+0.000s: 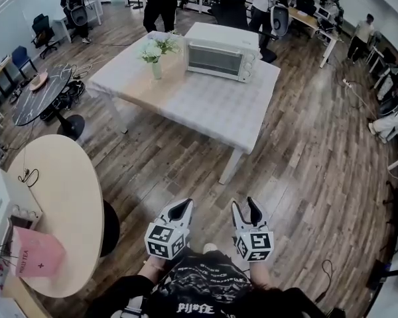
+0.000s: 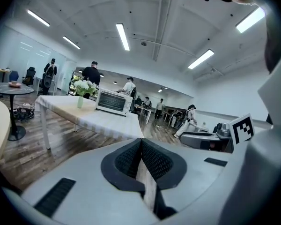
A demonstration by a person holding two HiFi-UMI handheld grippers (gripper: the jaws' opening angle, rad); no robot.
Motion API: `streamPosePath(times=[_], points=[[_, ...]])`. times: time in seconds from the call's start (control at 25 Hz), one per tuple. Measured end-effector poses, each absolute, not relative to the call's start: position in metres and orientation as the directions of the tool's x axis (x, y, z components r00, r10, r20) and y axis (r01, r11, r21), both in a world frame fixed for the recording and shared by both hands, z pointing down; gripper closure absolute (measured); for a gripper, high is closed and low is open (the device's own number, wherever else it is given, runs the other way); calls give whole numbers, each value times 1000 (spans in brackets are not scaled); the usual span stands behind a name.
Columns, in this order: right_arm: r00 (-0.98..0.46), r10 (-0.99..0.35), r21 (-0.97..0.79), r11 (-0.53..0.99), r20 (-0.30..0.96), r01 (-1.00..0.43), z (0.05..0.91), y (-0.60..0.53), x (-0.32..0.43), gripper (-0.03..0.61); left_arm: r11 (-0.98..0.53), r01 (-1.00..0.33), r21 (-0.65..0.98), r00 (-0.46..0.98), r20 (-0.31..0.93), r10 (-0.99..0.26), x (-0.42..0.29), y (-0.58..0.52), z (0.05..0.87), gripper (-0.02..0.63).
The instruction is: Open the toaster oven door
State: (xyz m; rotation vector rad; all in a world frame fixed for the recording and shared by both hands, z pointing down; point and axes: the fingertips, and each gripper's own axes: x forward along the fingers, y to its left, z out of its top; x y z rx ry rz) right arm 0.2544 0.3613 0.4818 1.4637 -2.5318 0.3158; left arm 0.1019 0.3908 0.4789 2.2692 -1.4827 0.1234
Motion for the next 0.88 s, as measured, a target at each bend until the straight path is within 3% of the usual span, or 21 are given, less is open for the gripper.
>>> streamPosePath(times=[0.32, 0.88], points=[[-459, -845, -77, 456, 273, -887, 481, 356, 244, 324, -299, -915, 270, 374, 296, -879, 66, 384, 482, 595], [-420, -864, -80, 415, 279, -907, 495, 365, 190, 318, -341, -908, 243, 408, 328, -852, 14, 390, 501, 594]])
